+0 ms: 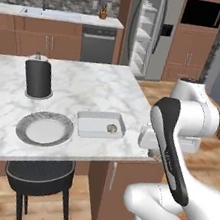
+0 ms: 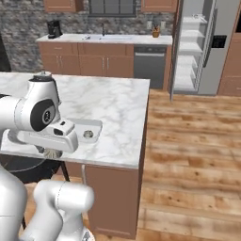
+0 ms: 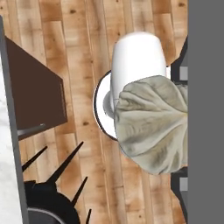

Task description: Place two dumplings into each of the tupperware containers and then place the containers in the fridge.

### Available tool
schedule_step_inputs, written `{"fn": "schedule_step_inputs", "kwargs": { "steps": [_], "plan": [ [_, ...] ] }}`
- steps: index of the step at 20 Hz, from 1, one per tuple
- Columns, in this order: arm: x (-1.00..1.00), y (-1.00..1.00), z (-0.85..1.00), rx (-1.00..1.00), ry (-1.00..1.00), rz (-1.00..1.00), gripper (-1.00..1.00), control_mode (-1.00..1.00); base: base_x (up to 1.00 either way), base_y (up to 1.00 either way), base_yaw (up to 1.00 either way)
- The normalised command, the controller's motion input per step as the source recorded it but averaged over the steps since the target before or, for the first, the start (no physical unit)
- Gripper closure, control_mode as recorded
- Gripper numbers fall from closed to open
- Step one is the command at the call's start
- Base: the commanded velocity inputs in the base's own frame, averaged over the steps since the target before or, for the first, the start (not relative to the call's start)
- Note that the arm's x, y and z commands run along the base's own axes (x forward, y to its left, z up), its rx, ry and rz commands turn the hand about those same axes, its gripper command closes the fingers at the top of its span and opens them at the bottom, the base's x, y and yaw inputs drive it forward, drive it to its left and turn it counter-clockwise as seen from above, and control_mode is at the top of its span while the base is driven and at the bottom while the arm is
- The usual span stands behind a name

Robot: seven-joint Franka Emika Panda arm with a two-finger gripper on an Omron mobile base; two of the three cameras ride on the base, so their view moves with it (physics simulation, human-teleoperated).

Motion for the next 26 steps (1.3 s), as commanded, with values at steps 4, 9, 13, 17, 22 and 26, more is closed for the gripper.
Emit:
{"fn": "schedule_step_inputs", "kwargs": {
  "steps": [4, 9, 13, 17, 22, 26],
  "plan": [
    [0.00, 0.00, 0.00, 0.00, 0.00, 0.00, 1.00, 1.00, 0.48, 0.14, 0.00],
    [0.00, 0.00, 0.00, 0.00, 0.00, 0.00, 1.00, 1.00, 0.52, 0.23, 0.00],
    [0.00, 0.00, 0.00, 0.00, 0.00, 0.00, 1.00, 1.00, 0.49, 0.22, 0.00],
    [0.18, 0.10, 0.00, 0.00, 0.02, 0.00, 1.00, -1.00, 0.40, 0.20, 0.00],
    [0.96, 0.69, -0.12, 0.00, 0.08, 0.00, 1.00, -1.00, 0.00, 0.00, 0.00],
    [0.99, 0.65, -0.24, 0.00, 0.12, 0.00, 1.00, -1.00, 0.00, 0.00, 0.00]
  ]
}}
